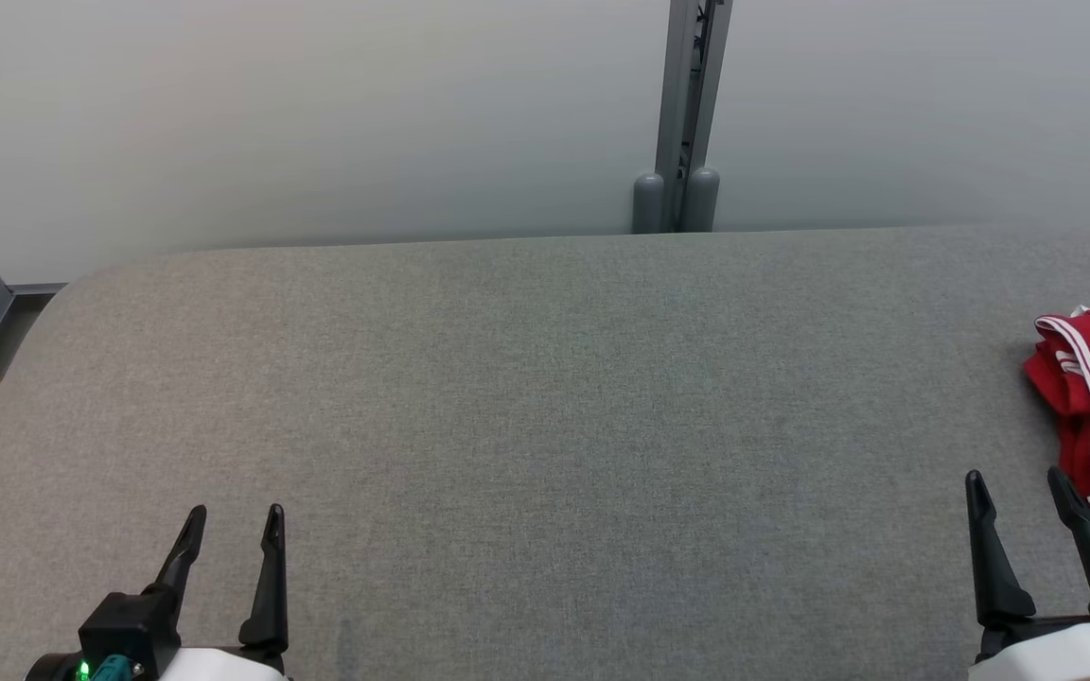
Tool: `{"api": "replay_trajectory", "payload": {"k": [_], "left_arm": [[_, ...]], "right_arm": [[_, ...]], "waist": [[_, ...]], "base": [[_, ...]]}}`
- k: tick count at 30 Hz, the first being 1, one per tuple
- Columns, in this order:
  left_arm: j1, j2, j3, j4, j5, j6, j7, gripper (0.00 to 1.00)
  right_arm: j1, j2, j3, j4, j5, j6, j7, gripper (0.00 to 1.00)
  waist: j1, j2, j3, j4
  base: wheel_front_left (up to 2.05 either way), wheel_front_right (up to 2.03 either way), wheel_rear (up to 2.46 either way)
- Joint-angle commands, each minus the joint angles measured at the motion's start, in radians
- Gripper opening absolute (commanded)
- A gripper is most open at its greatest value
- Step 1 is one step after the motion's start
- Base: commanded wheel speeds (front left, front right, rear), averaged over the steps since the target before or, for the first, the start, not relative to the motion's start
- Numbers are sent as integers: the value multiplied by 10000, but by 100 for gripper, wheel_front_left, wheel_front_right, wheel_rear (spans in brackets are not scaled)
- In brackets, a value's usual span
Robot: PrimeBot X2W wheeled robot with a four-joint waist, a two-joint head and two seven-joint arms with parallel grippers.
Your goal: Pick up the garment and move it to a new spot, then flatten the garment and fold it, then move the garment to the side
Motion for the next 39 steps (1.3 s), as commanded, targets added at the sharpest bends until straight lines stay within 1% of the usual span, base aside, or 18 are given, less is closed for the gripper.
{"api": "replay_trajectory", "payload": {"k": [1,22,23,26,29,30,39], "left_arm": [[0,70,31,18,-46,53,-26,100],[21,167,-16,37,-174,164,18,100],[2,96,-29,17,-172,103,19,0],[116,-89,-97,255,-221,77,53,0],[56,-175,43,263,-737,-46,176,0],[3,-225,138,288,-1076,-129,263,0],[-244,-444,535,435,-2483,-495,625,0]], "right_arm": [[43,-21,-23,-2,42,1,-49,100],[133,-20,-5,29,214,1,-28,100],[47,0,2,19,162,0,-5,0],[101,103,12,313,206,0,13,0],[-28,97,-7,450,833,0,116,0],[-94,94,-7,518,1244,0,176,0],[-353,77,7,782,2959,0,400,0]], "waist": [[0,-1,2,3],[0,-1,-8,-72],[0,-1,-7,-72],[0,-1,-6,-73],[0,-1,-1,-69],[0,-1,2,-67],[0,-1,14,-54]], "base": [[0,0,0],[0,0,0],[0,0,0],[0,0,0],[0,0,0],[0,0,0],[0,0,0]]}}
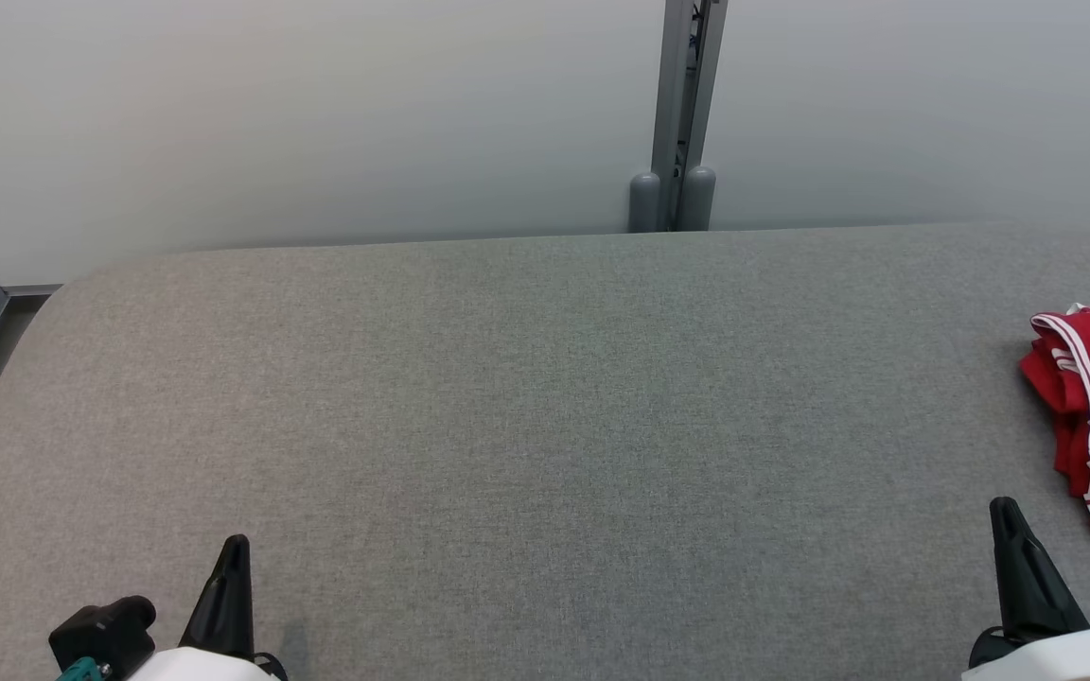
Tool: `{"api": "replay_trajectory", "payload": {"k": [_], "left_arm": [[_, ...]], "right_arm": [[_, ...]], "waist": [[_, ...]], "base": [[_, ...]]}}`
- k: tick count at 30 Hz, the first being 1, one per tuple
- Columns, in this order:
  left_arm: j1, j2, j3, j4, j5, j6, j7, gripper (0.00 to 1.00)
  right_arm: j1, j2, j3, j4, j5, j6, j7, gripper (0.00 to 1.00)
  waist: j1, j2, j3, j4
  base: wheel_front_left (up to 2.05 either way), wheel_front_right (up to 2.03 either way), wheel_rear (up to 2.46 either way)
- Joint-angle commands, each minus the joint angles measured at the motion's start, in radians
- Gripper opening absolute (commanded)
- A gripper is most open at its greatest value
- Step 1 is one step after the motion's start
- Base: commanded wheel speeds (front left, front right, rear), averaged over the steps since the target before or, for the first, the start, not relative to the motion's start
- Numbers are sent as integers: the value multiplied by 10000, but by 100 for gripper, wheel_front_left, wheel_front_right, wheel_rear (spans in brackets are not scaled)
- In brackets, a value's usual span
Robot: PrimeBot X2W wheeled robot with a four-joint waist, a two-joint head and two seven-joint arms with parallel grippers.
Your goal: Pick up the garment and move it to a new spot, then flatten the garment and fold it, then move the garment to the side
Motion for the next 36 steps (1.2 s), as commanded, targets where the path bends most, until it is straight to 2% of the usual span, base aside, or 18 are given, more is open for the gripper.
{"api": "replay_trajectory", "payload": {"k": [1,36], "left_arm": [[-369,27,187,-88,-369,-127,57,0],[-1031,-659,1397,238,-4463,-1202,1153,0]], "right_arm": [[-319,-88,-11,-74,469,0,93,0],[-1132,-142,-7,784,5496,1,783,0]], "waist": [[0,0,2,3],[0,0,52,50]], "base": [[0,0,0],[0,0,0]]}}
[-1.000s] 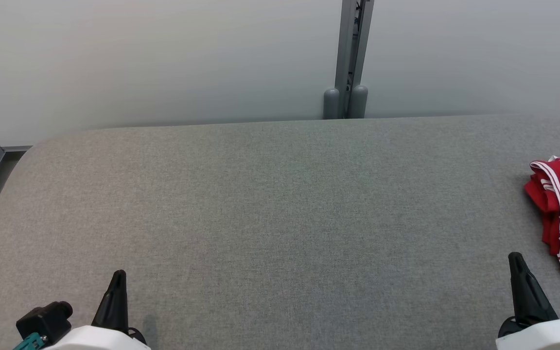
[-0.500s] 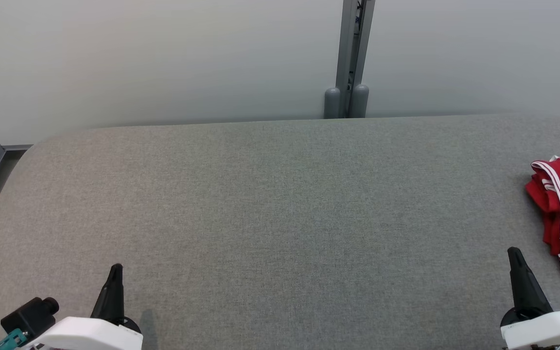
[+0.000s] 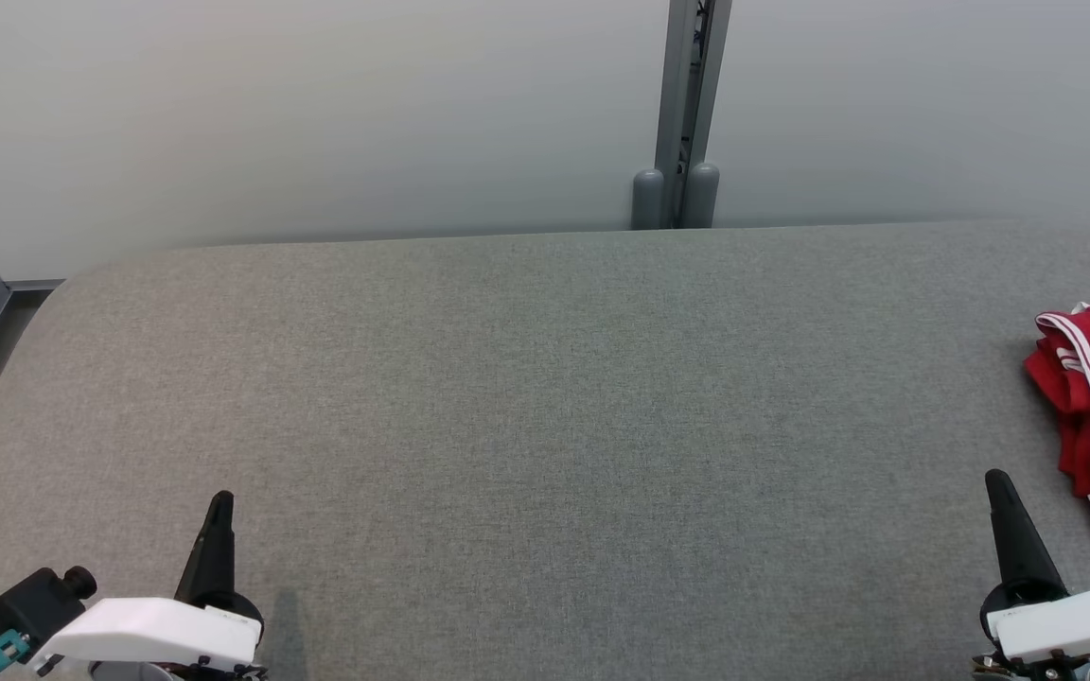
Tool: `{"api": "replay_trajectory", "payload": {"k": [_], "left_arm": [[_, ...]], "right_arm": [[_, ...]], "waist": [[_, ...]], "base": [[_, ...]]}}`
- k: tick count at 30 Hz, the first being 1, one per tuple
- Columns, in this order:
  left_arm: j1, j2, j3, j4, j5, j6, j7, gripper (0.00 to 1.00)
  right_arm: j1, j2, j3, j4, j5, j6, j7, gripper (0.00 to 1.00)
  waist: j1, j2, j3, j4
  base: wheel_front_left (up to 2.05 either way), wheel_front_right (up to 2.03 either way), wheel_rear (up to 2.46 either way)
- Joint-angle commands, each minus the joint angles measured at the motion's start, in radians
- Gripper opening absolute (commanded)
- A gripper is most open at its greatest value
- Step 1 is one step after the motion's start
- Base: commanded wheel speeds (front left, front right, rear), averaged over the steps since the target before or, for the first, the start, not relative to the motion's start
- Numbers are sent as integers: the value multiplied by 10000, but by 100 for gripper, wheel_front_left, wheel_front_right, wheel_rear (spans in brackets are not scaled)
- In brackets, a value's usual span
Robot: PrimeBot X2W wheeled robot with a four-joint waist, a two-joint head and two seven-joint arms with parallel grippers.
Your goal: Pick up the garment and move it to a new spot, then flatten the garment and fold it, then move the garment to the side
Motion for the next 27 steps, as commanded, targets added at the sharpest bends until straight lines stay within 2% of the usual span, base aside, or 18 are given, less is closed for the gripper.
{"api": "replay_trajectory", "payload": {"k": [1,27], "left_arm": [[-301,44,161,-71,-285,-114,73,0],[-647,-363,841,102,-2465,-690,688,0]], "right_arm": [[-250,-107,-13,-49,363,3,52,0],[-697,-134,-12,436,3084,3,443,0]], "waist": [[0,0,2,2],[0,0,39,36]], "base": [[0,0,0],[0,0,0]]}}
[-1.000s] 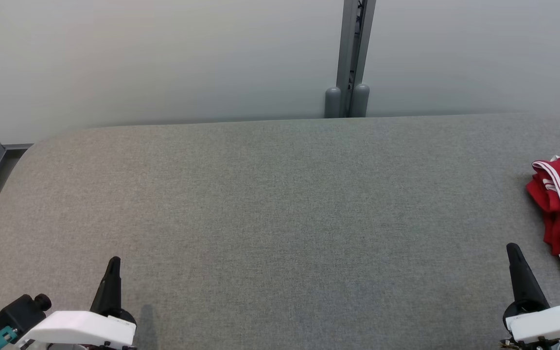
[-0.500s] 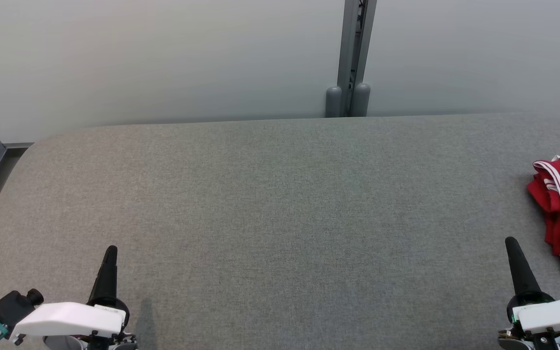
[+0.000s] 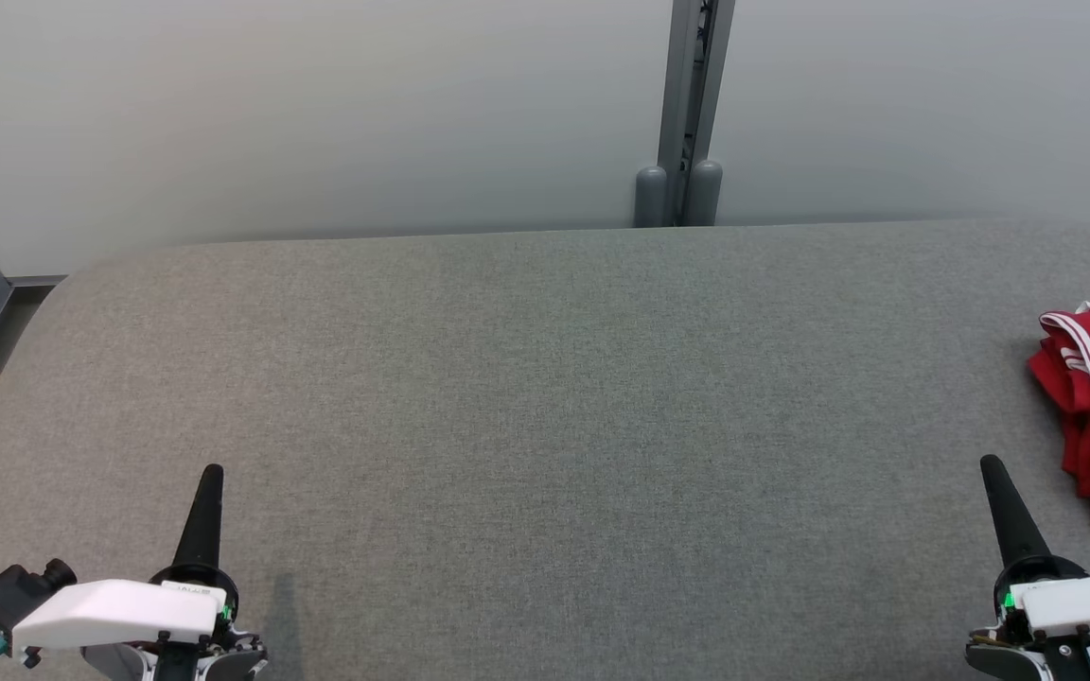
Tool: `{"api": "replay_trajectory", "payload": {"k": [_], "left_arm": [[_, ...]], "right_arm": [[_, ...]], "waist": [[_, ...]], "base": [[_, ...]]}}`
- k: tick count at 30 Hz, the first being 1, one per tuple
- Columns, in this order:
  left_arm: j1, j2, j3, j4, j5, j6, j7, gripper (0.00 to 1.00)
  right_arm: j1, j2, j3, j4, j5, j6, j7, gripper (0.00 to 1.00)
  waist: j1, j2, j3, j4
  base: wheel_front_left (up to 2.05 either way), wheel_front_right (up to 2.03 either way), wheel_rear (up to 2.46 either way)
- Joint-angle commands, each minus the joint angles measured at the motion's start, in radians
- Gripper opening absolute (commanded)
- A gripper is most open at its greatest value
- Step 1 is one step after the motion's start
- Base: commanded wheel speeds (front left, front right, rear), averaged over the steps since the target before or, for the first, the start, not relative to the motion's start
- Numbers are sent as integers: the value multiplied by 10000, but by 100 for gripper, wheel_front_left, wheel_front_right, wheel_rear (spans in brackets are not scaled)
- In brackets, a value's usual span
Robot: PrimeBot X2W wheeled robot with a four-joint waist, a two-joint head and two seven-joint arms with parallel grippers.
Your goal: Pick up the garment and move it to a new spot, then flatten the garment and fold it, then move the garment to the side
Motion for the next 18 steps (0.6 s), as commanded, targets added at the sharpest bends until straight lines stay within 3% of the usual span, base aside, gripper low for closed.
{"api": "replay_trajectory", "payload": {"k": [1,18], "left_arm": [[-227,20,107,-45,-154,-99,50,0],[-427,-206,495,55,-1374,-417,405,0]], "right_arm": [[-226,-104,-8,-21,234,3,60,0],[-452,-117,-8,251,1749,5,275,0]], "waist": [[0,0,1,1],[0,0,26,24]], "base": [[0,0,0],[0,0,0]]}}
